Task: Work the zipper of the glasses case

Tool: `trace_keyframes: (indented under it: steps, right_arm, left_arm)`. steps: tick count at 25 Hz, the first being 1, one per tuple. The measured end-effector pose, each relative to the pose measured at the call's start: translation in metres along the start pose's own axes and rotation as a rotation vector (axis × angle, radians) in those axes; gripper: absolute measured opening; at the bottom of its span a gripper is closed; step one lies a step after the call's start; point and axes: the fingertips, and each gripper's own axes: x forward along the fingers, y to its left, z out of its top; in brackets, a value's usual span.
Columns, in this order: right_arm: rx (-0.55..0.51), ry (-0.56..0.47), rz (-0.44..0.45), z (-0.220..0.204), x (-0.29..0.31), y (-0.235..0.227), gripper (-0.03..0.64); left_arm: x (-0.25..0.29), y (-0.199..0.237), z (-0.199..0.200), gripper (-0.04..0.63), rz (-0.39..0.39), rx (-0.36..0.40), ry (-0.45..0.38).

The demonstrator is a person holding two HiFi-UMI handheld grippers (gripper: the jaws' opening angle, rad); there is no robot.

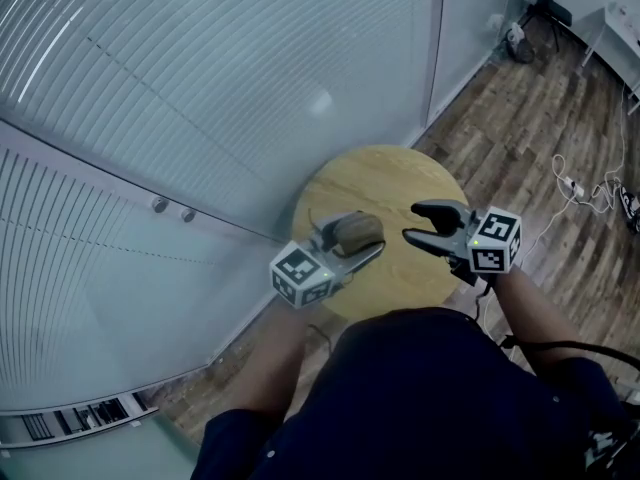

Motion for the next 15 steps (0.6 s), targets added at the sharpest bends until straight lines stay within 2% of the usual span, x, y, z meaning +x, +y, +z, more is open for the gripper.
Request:
trace_keyframes:
  steps: [7,11,15]
  right_arm:
    - [0.034,0.019,0.094,0.035,0.019,0.041,0.236]
    - [-0.018,0.062,0.149,0.054,0.036,0.067,0.236]
    - [-0.071,0.138,0.176,0.054,0.052,0.075,0.236]
  left_arm:
    - [0.005,-0.005,-0.021,0.308,0.007,0.040,0.081]
    - [0.013,-0.012,-0.027,0.308,-0.005,0.107,0.148]
    - [0.021,-0.023,-0.032,0.308,-0.033,0.155,0.203]
